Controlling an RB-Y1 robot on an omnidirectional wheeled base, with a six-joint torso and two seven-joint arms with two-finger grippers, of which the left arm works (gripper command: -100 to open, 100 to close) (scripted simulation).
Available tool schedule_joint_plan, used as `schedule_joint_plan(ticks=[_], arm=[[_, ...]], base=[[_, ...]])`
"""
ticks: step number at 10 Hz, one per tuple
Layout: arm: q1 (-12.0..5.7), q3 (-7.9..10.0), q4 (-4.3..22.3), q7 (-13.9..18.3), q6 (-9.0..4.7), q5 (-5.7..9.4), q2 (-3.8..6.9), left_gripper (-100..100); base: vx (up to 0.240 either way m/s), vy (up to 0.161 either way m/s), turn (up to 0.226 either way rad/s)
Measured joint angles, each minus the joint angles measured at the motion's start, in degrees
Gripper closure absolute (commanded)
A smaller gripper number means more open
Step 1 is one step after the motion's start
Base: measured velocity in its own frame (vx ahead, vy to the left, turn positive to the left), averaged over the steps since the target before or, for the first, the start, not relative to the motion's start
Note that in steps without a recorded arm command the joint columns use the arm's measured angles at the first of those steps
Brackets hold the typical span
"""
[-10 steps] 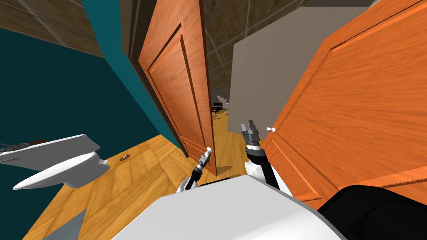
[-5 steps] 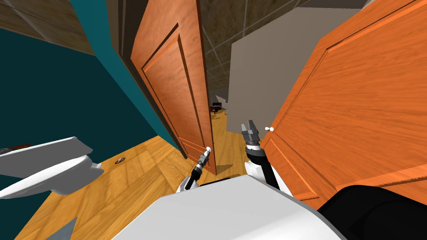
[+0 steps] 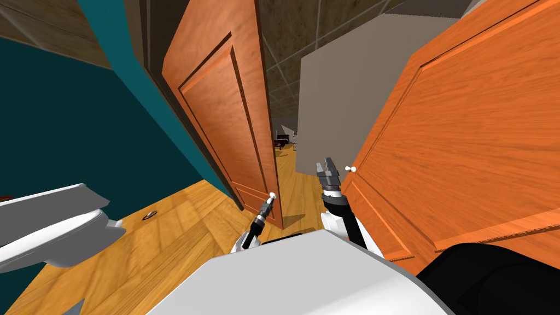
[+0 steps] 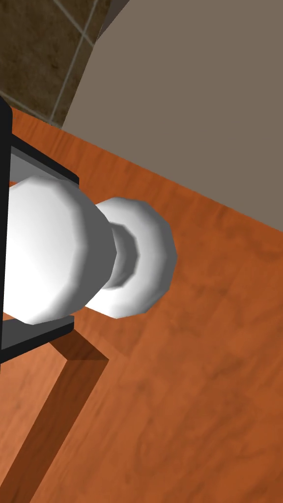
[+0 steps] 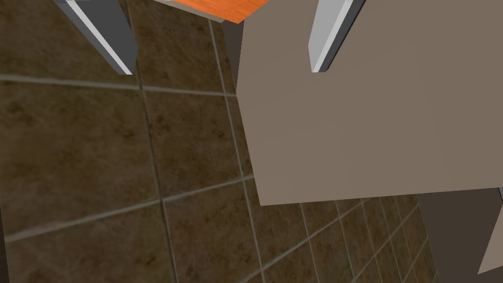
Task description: Push the door open
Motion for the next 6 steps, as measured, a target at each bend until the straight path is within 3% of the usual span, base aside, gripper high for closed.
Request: schedule_joint_plan(ticks=[3,5,6], arm=[[-1.26,1.11,2.7,4.4,-1.41,1.03,-0.8,100],[-0.49,1.3,1.1,6.1,-0.75,1.32,-0.49,100],[-1.32,1.92,3.1,7.6,-1.64,1.86,-1.03,100]], base=[[0.022,-0.015,-0.027],[0.027,-0.015,-0.062],[0.03,-0.018,-0.038]])
